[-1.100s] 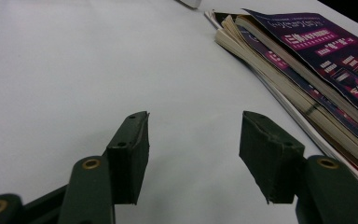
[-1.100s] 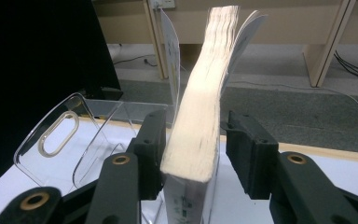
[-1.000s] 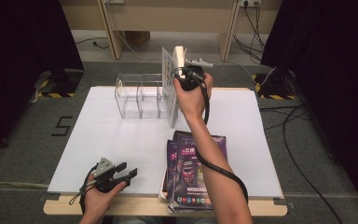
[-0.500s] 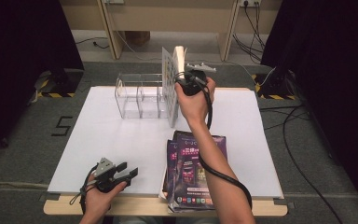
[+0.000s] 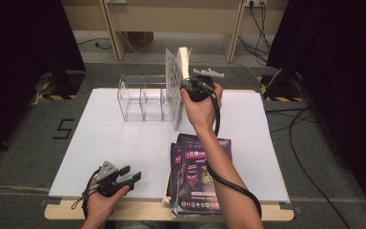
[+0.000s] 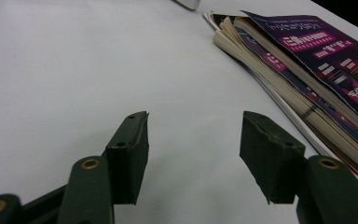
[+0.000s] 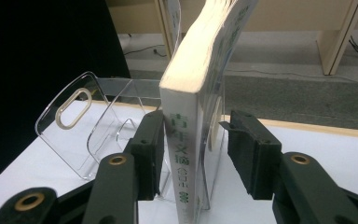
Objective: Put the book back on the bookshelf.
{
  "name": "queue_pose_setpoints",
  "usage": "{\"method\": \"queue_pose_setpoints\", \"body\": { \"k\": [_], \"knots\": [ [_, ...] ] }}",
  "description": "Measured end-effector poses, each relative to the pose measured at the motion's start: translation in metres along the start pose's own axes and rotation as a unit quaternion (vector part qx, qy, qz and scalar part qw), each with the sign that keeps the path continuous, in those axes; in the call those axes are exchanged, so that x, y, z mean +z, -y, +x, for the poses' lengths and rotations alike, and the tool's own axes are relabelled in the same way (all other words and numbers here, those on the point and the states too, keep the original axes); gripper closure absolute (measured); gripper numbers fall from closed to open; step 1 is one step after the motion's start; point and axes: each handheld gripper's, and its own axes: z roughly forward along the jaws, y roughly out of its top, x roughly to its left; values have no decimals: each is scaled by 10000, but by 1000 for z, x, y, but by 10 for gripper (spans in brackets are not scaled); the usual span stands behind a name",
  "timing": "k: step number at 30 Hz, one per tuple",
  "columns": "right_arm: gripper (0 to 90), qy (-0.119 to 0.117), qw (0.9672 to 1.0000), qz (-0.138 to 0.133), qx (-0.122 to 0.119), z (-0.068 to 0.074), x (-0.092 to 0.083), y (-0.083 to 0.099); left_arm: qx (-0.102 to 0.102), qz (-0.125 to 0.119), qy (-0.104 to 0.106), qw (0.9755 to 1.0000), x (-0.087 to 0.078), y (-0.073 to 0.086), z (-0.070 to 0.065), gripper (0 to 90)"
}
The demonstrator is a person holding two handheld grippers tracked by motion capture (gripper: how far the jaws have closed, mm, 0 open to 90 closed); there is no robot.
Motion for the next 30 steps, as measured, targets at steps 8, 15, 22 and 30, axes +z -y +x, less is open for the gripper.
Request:
{"method": "queue_pose_setpoints", "body": {
  "k": [8, 15, 22, 30],
  "knots": [
    [567, -11, 10000, 49, -59, -2, -3, 6, 25, -4, 4, 10000, 0, 0, -2, 415],
    [570, -71, 9998, 158, 51, -9, -8, 16, -1, 4, 41, 10000, 1, -1, -3, 413],
    [573, -58, 9994, 327, 70, -17, -12, 27, -31, -34, 90, 9999, 3, -5, -5, 410],
    [574, -5, 9981, 614, 88, -33, -20, 50, -77, -50, 149, 9998, 5, -12, -8, 406]
  ]
}}
